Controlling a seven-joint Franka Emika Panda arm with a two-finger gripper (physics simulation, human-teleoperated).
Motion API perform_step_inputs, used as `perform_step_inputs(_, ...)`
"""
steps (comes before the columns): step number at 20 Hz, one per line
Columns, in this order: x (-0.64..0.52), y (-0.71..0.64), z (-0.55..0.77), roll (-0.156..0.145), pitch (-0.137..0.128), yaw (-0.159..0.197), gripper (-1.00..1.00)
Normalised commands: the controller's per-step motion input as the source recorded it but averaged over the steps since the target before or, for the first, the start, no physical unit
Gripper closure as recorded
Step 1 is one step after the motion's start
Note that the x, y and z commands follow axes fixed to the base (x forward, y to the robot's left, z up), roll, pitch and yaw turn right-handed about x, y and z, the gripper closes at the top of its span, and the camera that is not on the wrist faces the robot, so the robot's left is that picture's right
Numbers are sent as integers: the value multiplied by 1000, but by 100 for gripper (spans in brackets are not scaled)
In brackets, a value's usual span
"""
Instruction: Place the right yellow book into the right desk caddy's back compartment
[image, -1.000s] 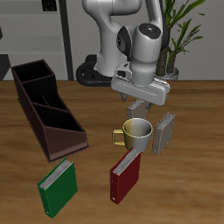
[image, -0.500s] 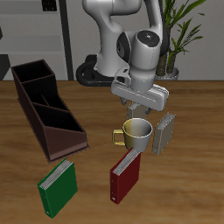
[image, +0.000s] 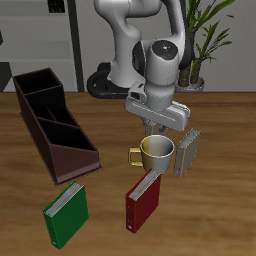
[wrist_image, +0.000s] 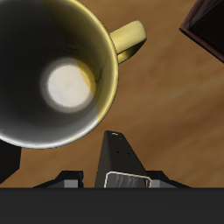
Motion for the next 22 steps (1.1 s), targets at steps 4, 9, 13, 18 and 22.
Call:
perform_step_inputs(4, -5, 1, 59, 30, -8, -12, 100)
perform_step_inputs(9, -11, -34, 78, 8, -15, 1, 100)
perform_step_inputs(13, -47, -101, 90, -7, -6, 27, 100)
perform_step_inputs(18, 8, -185, 128, -30, -18, 21, 100)
perform_step_inputs(22, -13, -234, 212, -24, -17, 65, 100)
